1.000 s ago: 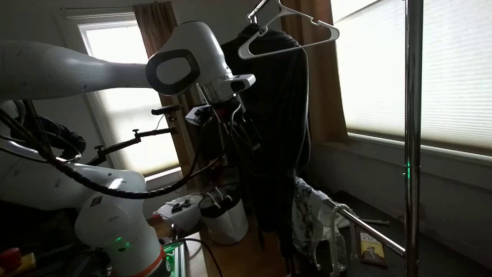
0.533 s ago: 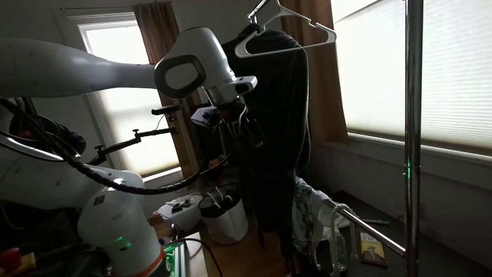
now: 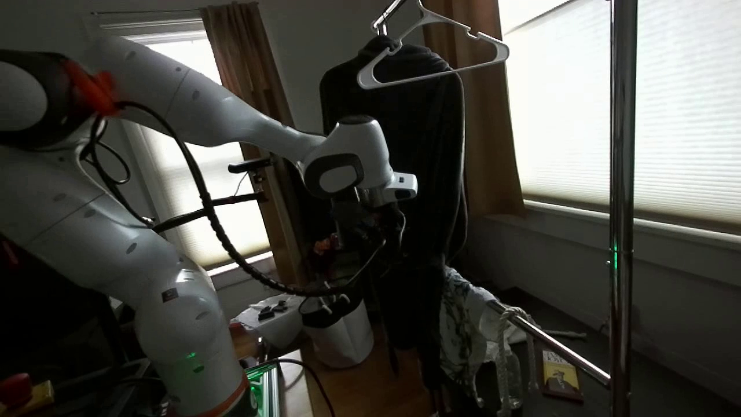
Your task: Hang the floral pillowcase on the top rail of the stand
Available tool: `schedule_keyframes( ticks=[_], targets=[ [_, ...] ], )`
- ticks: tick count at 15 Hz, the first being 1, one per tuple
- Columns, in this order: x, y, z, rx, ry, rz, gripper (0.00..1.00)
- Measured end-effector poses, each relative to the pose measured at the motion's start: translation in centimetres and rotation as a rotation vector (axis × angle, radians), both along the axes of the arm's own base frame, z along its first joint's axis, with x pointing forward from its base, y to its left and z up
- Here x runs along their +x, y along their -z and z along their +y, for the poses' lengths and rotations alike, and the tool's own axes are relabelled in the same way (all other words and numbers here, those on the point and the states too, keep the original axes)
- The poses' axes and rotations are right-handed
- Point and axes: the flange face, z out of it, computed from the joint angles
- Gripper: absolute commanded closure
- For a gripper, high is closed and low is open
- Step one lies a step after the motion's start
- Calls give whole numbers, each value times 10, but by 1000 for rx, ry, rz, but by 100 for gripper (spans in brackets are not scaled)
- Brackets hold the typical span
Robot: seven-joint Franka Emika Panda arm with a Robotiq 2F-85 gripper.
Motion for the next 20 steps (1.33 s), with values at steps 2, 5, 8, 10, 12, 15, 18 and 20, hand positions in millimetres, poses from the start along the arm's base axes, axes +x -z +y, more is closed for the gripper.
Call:
schedule_keyframes(
  ticks=[2, 5, 8, 10, 12, 15, 18, 20],
  targets=[
    [5, 14, 1, 6, -3, 27, 0],
    [7, 12, 0, 5, 15, 23, 0],
    [12, 23, 7, 22, 87, 32, 0],
    [15, 45, 17, 47, 126, 76, 0],
    [13, 74, 32, 60, 93, 139, 0],
    [7, 117, 54, 48, 40, 197, 0],
    [-3, 163, 72, 88, 38, 241, 0],
    [-7, 185, 78, 100, 30, 278, 0]
  ],
)
